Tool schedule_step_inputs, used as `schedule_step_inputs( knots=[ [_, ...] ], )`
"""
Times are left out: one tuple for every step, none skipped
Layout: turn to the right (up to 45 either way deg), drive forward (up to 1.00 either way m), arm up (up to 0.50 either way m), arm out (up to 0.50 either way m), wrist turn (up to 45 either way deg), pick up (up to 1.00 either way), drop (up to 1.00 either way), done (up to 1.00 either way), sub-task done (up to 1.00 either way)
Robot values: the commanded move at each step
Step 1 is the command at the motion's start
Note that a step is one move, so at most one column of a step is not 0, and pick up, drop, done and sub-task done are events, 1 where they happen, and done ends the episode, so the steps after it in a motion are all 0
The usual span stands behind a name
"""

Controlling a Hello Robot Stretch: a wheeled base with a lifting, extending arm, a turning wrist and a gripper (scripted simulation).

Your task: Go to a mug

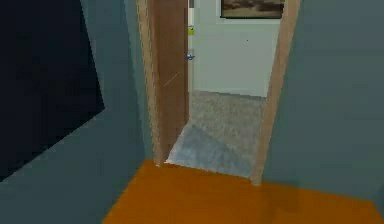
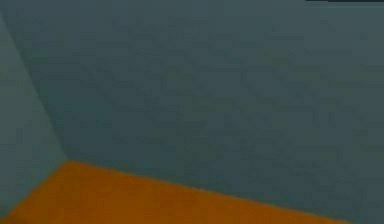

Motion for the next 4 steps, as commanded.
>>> schedule_step_inputs(
  knots=[
    [0.0, 1.0, 0.0, 0.0, 0.0, 0.0, 0.0, 0.0, 0.0],
    [6.0, 0.0, 0.0, 0.0, 0.0, 0.0, 0.0, 0.0, 0.0],
    [0.0, 0.35, 0.0, 0.0, 0.0, 0.0, 0.0, 0.0, 0.0],
    [12.0, 0.0, 0.0, 0.0, 0.0, 0.0, 0.0, 0.0, 0.0]
  ],
)
